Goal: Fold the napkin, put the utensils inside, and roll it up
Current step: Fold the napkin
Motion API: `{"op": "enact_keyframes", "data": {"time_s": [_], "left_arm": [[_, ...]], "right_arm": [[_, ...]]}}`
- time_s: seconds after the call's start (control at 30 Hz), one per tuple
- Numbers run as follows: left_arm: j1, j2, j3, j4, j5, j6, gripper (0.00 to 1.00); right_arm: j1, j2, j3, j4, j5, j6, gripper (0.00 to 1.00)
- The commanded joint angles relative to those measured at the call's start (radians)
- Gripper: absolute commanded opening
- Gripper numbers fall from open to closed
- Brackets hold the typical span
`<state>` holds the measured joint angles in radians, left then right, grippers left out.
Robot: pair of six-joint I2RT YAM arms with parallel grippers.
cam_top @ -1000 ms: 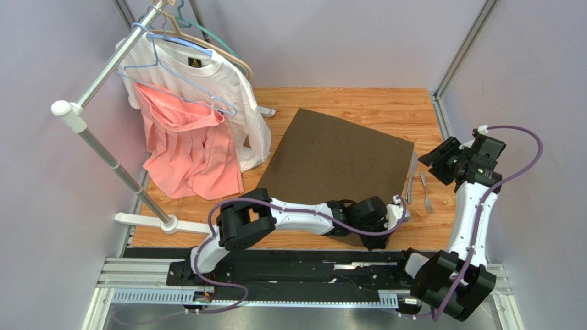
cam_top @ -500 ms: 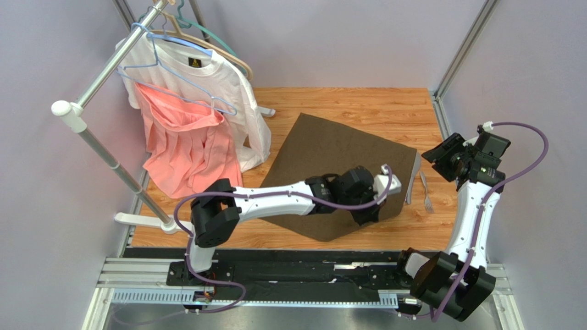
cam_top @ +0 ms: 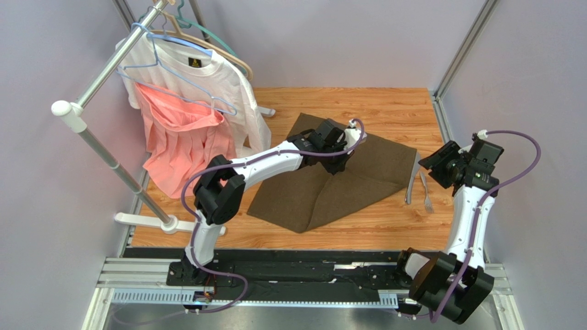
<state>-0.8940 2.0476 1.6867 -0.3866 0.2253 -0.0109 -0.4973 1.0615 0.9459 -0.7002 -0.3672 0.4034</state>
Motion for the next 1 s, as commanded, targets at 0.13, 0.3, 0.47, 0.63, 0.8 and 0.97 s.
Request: {"op": "enact_keyframes", "data": {"time_s": [0.13,0.3,0.47,0.63,0.8,0.97], "left_arm": [[0.122,0.131,0.207,-0.089,0.012,0.098,0.00],[0.178,0.221,0.341,-0.159,-0.003,0.130,0.00],[0.242,0.278,0.450,-0.175,0.017,0.147,0.00],[0.285,0.306,0.507,-0.156,0.037,0.169,0.00],[0.328,0.362,0.591,-0.146,0.078,0.181,0.00],[0.349,0.405,0.636,-0.144,0.089,0.201,0.00]], "right_arm": [[-0.006,0.003,-0.016,0.094,-0.003,0.017,0.53],[-0.006,0.025,-0.025,0.122,0.042,0.002,0.53],[-0.006,0.072,-0.013,0.142,0.027,0.006,0.53],[-0.004,0.086,-0.016,0.151,0.031,0.006,0.52],[-0.006,0.091,-0.010,0.151,0.039,0.005,0.52],[-0.006,0.095,-0.013,0.156,0.044,0.005,0.52]]}}
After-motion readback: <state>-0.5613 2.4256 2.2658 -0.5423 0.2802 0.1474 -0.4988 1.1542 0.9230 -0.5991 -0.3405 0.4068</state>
